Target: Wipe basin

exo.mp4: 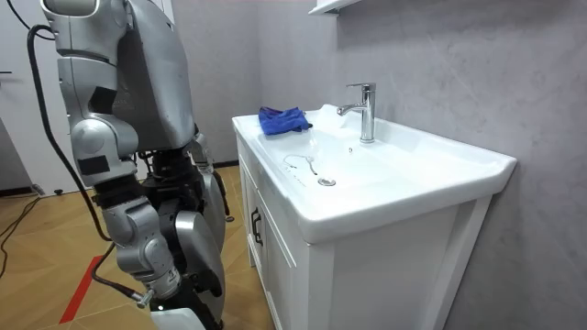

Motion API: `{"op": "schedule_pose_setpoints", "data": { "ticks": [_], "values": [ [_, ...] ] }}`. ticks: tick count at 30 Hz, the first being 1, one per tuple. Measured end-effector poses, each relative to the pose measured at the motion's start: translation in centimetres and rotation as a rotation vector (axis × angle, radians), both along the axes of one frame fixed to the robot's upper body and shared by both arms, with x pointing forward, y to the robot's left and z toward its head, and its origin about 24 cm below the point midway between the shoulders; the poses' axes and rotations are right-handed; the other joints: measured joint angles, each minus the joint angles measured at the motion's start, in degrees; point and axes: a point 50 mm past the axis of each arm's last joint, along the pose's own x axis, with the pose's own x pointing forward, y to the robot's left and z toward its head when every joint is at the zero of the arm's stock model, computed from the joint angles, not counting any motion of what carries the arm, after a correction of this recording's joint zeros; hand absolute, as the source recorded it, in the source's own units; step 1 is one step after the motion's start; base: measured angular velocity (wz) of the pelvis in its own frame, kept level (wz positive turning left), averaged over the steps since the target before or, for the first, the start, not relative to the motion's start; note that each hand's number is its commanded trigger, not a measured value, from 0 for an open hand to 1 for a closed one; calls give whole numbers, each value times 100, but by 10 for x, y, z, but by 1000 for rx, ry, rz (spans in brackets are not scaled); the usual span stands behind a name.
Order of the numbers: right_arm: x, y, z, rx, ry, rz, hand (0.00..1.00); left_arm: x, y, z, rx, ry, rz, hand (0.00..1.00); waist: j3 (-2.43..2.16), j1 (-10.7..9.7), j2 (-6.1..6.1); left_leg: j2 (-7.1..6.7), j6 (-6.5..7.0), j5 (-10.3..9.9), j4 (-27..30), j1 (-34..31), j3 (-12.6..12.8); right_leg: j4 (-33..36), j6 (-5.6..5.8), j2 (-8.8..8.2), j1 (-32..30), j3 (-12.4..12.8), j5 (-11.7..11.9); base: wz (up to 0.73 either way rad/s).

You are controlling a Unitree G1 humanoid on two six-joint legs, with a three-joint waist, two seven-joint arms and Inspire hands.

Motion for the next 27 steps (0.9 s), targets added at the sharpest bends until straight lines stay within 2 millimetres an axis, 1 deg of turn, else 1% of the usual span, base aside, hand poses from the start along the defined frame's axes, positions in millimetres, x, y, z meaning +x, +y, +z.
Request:
{"op": "schedule_pose_setpoints", "data": {
  "ticks": [8, 13, 16, 20, 23, 27],
  "values": [
    [1, 0, 0, -1, -2, 6, 0, 3, -1, 0, -5, -19, -6, 0, 2, 1, -3, 1, 0, 0, 2, -8, -7, 1, 0, 0, 2, 0, 0, 0],
    [2, 0, 0, -4, -7, 16, 0, 2, -1, 0, -7, -18, -5, 0, 9, 1, -22, 2, 0, 0, 1, -18, -23, -1, 0, -2, 2, -16, 0, 0],
    [3, 1, 0, -3, -7, 19, 0, 2, -1, 0, -9, -21, 6, 0, 6, 5, -47, 2, 0, 0, 5, -30, -35, -1, 1, -3, 2, -28, -1, 0],
    [7, 2, 0, -6, -6, 44, 0, -2, 1, 0, -13, -23, 64, 0, 6, 8, -88, -1, 0, -1, 25, -51, -70, -2, 1, -15, 12, -86, 0, 5],
    [5, 2, 0, -5, 3, 42, 0, -7, 2, 0, -5, -16, 108, 0, 7, 18, -96, -4, 0, -1, 23, -40, -107, -15, 1, -22, 53, -140, 0, 9],
    [4, 2, -1, -8, 7, 41, 0, -13, 2, -1, 7, 2, 125, 0, 11, 31, -113, -4, 0, -1, 15, -16, -181, -121, 15, -8, 154, -177, 9, 9]
  ]
}}
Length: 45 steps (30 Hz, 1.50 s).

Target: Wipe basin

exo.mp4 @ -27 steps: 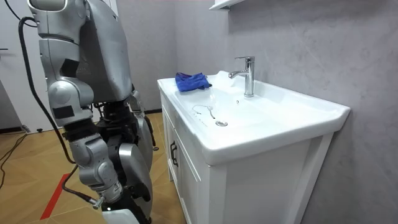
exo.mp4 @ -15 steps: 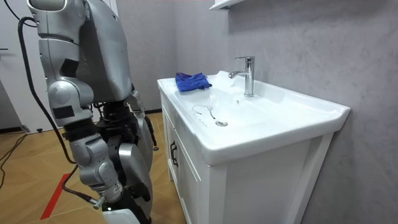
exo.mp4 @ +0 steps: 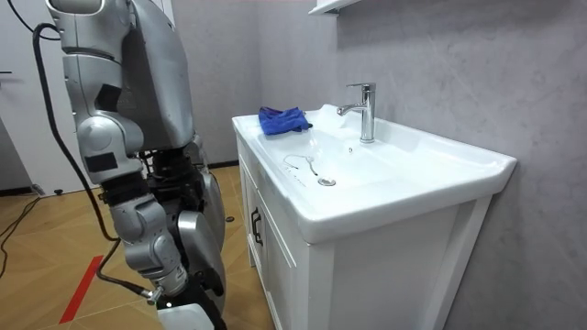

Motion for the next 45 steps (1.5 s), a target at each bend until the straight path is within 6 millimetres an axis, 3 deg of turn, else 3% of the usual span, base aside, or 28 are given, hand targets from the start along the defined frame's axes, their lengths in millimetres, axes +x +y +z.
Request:
{"op": "schedule_pose_setpoints", "data": {
  "ticks": [7, 11, 16, 18, 19, 20, 24, 25, 26, 35, 45],
  "values": [
    [-6, 3, -1, 6, 15, -4, 0, -7, 2, 0, 15, 3, 48, 0, 5, 159, -88, -5, -1, 1, 17, 13, -169, -101, 10, 2, 133, -152, 6, 11],
    [-6, 3, -2, 4, 20, -3, 0, -13, 3, 1, 35, 12, 75, 0, -24, 286, -59, -1, -2, 2, 95, 3, -201, -143, 11, -8, 188, -258, 7, 8],
    [-6, 4, -2, 1, 24, 16, 0, -17, 3, 1, 58, 12, 106, 0, -24, 297, -65, -4, -2, 2, 109, 4, -290, -192, 17, -10, 254, -347, 10, 10],
    [-6, 4, -2, 2, 26, 22, 0, -19, 3, 1, 69, 15, 109, 0, -4, 292, -96, -5, -3, 1, 95, -15, -340, -192, 17, -19, 277, -416, 10, 12],
    [-6, 4, -2, 3, 26, 24, 0, -19, 4, 1, 74, 15, 110, 0, -19, 294, -71, -4, -4, 0, 97, -18, -366, -200, 17, -19, 295, -445, 10, 11],
    [-6, 4, -2, 3, 26, 25, 0, -20, 3, 1, 75, 15, 112, 0, 5, 294, -110, -4, -4, 0, 101, -18, -388, -201, 17, -19, 308, -466, 10, 10],
    [-7, 4, -2, 1, 32, 24, 0, -22, 5, 1, 96, 5, 165, 0, -25, 299, -56, -5, -7, 1, 106, -16, -462, -279, 16, -15, 394, -569, 10, 13],
    [-7, 4, -2, -2, 33, 23, 0, -24, 6, 1, 108, 3, 188, 0, 1, 297, -101, -3, -8, 2, 102, -11, -476, -279, 16, -13, 401, -579, 10, 6],
    [-8, 4, -2, -6, 34, 22, 0, -26, 6, 2, 123, 5, 194, 0, -30, 298, -47, -3, -9, 3, 102, -10, -483, -282, 16, -11, 407, -585, 10, 4],
    [-9, 3, -3, -9, 58, 14, 0, -29, 16, 5, 239, -30, 297, 0, -28, 328, -56, -15, -9, 3, 107, -36, -556, -294, 20, -8, 434, -602, 7, 4],
    [-10, -6, 0, -26, 56, 9, 0, -26, 28, 11, 352, -124, 417, 0, -25, 311, 71, -75, -15, 9, 113, -84, -731, -324, 21, -21, 472, -746, 6, 8]
  ]
}}
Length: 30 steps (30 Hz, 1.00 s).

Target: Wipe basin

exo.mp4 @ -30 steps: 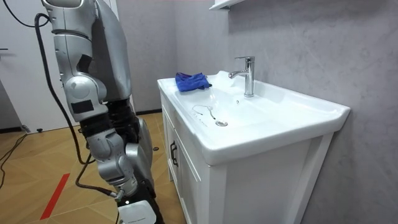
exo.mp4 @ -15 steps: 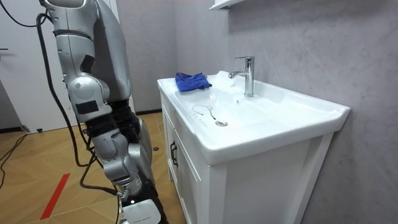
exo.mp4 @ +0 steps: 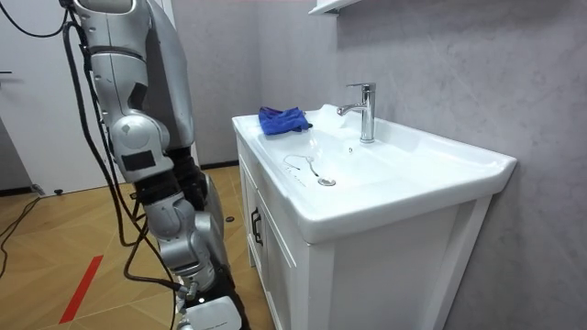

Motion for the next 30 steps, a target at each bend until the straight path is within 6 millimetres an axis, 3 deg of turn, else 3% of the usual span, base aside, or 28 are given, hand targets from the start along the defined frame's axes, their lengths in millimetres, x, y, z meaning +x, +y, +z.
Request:
{"op": "schedule_pose_setpoints", "data": {
  "ticks": [15, 21, 25, 30],
  "values": [
    [-4, -7, 2, -44, -28, -13, 0, 13, 27, 20, 312, -200, 218, 0, -3, 209, 29, -37, -34, 35, -14, -19, -213, 51, 14, -6, -15, 8, -82, 6],
    [-4, -13, 4, -61, -29, -10, 0, 16, 38, 33, 458, -258, 239, 0, -8, 452, 43, -38, -56, 48, -19, -64, -264, 47, 4, -1, -50, -15, -94, 4],
    [0, -20, 7, -106, -54, 13, 0, 19, 48, 45, 577, -313, 271, 0, -25, 606, 75, -37, -71, 60, -14, -118, -286, 51, 1, 0, -101, -37, -96, 1],
    [4, -24, 9, -145, -61, 57, 0, 17, 65, 62, 724, -362, 359, 0, -54, 655, 109, -47, -84, 89, -10, -103, -363, 65, -14, -3, -103, -67, -113, 5]
  ]
}}
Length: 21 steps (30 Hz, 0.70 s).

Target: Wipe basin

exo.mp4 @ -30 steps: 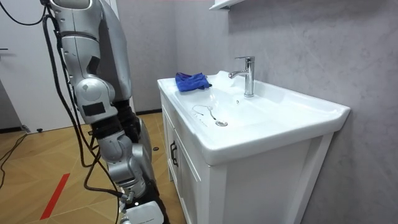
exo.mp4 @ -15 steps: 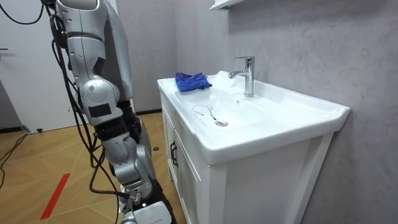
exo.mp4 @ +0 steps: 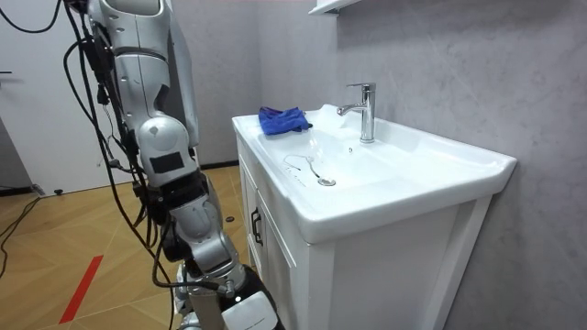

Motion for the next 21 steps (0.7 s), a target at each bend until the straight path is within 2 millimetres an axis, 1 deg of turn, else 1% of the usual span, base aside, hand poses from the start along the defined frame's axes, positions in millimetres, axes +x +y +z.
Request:
{"op": "schedule_pose_setpoints", "data": {
  "ticks": [2, 4, 6, 8, 9, 11, 12, 14, 17, 21],
  "values": [
    [0, 0, 0, -3, -7, 8, 0, 10, 11, 17, 96, -101, 45, 0, -2, 122, -9, -9, -6, 6, -1, -3, -6, 86, -13, -31, -45, -1, -61, 0],
    [-1, -1, 1, -6, -16, 14, 0, 17, 17, 29, 170, -161, 60, 0, -6, 183, -3, -35, -9, 7, -1, -4, -12, 94, -12, -56, -43, -2, -126, 0],
    [-3, -2, 1, -9, -15, 14, 0, 24, 20, 36, 209, -213, 80, 0, -26, 218, 46, -42, -14, 11, -3, -4, -23, 98, -14, -61, -40, -14, -128, 2],
    [-3, -2, 1, -10, -14, 24, 0, 33, 25, 49, 255, -293, 106, 0, -26, 283, 73, -48, -19, 21, -11, -7, -29, 106, -19, -66, -47, -19, -132, 0],
    [-2, -2, 2, -12, -17, 30, 0, 35, 26, 52, 270, -310, 107, 0, -24, 280, 78, -49, -19, 22, -11, -11, -30, 106, -20, -68, -51, -22, -133, 0],
    [-1, -3, 2, -19, -18, 47, 0, 44, 32, 68, 340, -365, 96, 0, -24, 291, 81, -56, -17, 24, -7, -27, -38, 113, -20, -79, -63, -46, -134, 0],
    [-1, -3, 3, -21, -17, 53, 0, 46, 34, 71, 356, -375, 93, 0, -25, 286, 82, -58, -17, 24, -6, -29, -39, 120, -20, -82, -69, -46, -134, 0],
    [-3, -3, 2, -29, -5, 82, 0, 52, 40, 87, 413, -432, 88, 0, -25, 265, 82, -59, -16, 24, -6, -25, -38, 125, -19, -83, -70, -45, -134, 0],
    [-8, -3, 2, -30, 8, 81, 0, 60, 43, 103, 458, -504, 80, 0, -25, 254, 102, -52, -15, 25, -18, -1, -26, 190, -15, -92, -90, -50, -139, -2],
    [-13, -3, 2, -26, 18, 79, 0, 71, 41, 112, 477, -556, 53, 0, -16, 221, 150, -51, -16, 25, -17, -8, -18, 215, -21, -95, -112, -42, -157, -1]
  ]
}}
